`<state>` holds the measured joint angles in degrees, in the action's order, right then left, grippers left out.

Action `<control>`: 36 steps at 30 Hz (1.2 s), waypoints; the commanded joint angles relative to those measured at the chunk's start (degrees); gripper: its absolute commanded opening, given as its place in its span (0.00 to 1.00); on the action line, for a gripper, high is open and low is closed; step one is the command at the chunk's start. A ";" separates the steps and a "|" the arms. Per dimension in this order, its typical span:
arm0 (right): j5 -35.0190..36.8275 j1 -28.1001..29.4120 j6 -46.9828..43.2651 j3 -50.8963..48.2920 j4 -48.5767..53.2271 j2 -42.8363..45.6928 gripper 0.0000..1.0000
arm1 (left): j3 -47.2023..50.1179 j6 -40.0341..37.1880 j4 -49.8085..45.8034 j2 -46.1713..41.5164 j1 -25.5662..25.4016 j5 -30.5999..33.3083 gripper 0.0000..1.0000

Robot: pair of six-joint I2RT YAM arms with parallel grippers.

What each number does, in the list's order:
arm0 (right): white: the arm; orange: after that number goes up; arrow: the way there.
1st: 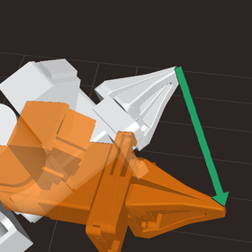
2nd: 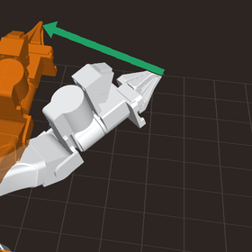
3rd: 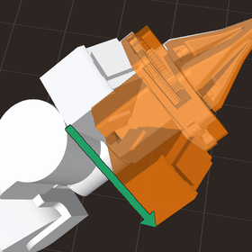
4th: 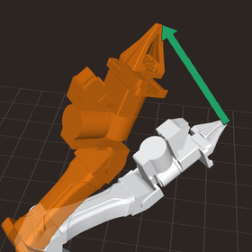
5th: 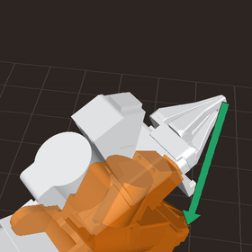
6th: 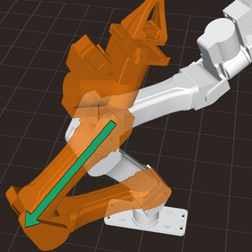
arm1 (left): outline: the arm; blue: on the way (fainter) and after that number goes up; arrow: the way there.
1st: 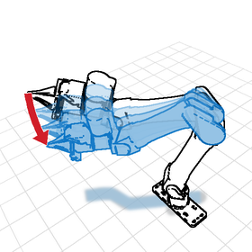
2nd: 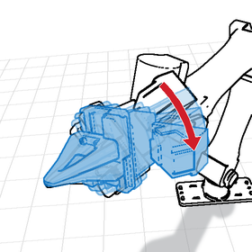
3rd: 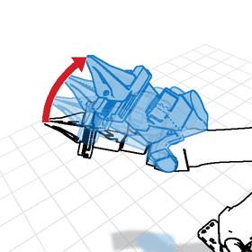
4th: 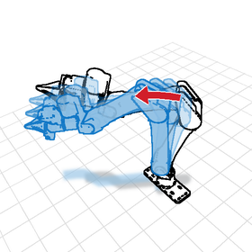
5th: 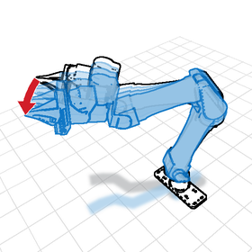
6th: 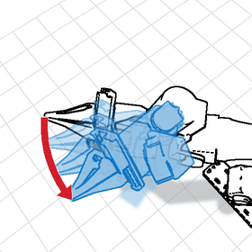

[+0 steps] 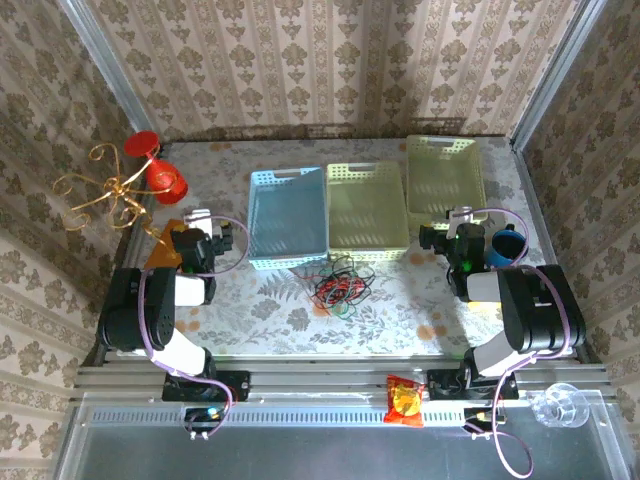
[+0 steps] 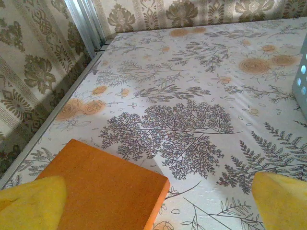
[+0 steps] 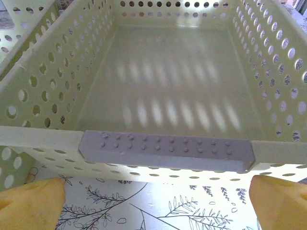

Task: Untangle the cables

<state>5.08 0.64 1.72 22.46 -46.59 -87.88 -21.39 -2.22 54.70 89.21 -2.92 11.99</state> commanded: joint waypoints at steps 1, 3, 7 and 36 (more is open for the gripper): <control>-0.86 0.32 0.22 1.14 -1.65 0.25 1.00 | 0.12 -0.59 1.22 0.40 -0.33 0.65 1.00; -0.89 0.32 0.22 1.18 -1.66 0.24 1.00 | 0.12 -0.59 1.20 0.46 -0.25 0.66 1.00; -0.86 0.32 0.22 1.19 -1.66 0.23 1.00 | 0.12 -0.53 1.18 0.41 -0.29 0.66 1.00; -2.31 -0.45 0.75 1.11 -1.72 0.41 1.00 | 0.12 -0.53 1.20 0.44 -0.25 0.47 1.00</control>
<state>4.16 0.56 1.89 22.46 -46.59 -87.88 -21.39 -2.22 54.70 89.21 -2.96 11.99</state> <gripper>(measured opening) 0.999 0.999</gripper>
